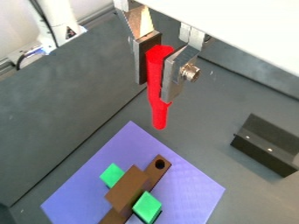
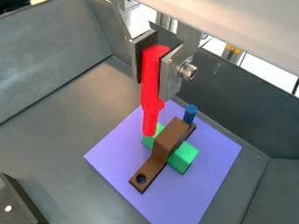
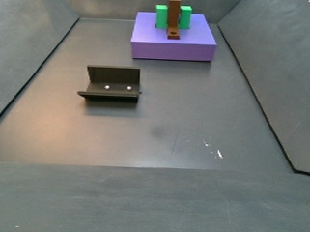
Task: Pick up the red object. Move up. Move to above the board. Insert the red object.
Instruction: Insert the red object.
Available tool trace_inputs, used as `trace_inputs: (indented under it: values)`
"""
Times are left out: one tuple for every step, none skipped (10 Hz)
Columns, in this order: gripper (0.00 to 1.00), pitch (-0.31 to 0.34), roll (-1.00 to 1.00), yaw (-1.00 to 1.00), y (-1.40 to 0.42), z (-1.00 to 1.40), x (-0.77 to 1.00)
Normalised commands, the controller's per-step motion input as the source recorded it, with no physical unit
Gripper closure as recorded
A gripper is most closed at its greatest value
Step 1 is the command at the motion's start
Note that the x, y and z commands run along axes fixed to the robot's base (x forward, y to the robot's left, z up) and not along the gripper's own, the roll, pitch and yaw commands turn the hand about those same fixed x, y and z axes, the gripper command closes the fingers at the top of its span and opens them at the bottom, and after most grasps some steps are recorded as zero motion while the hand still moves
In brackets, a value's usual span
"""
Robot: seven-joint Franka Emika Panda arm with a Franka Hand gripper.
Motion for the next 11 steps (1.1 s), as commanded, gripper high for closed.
trace_inputs:
  values:
    - [1.00,0.000,-0.26,0.00,0.69,-0.65,0.00]
    - [1.00,-0.049,0.19,0.09,-0.09,-0.97,0.00]
    - [1.00,-0.067,0.17,0.12,-0.22,-0.99,-0.05]
    - [1.00,-0.063,0.14,0.15,-0.26,-1.00,-0.05]
    - [1.00,-0.083,0.17,0.15,-0.19,-0.96,-0.03]
    - [1.00,-0.067,0.03,0.07,0.18,-0.97,0.00]
    - [1.00,-0.067,-0.09,0.03,0.40,-0.80,-0.03]
    - [1.00,-0.090,-0.06,0.09,0.23,-0.72,-0.04]
    - [1.00,-0.106,0.03,0.24,0.03,-0.65,-0.06]
    - [1.00,-0.084,0.07,0.30,-0.13,-0.56,-0.01]
    - [1.00,-0.100,0.00,0.18,-0.12,-0.46,-0.06]
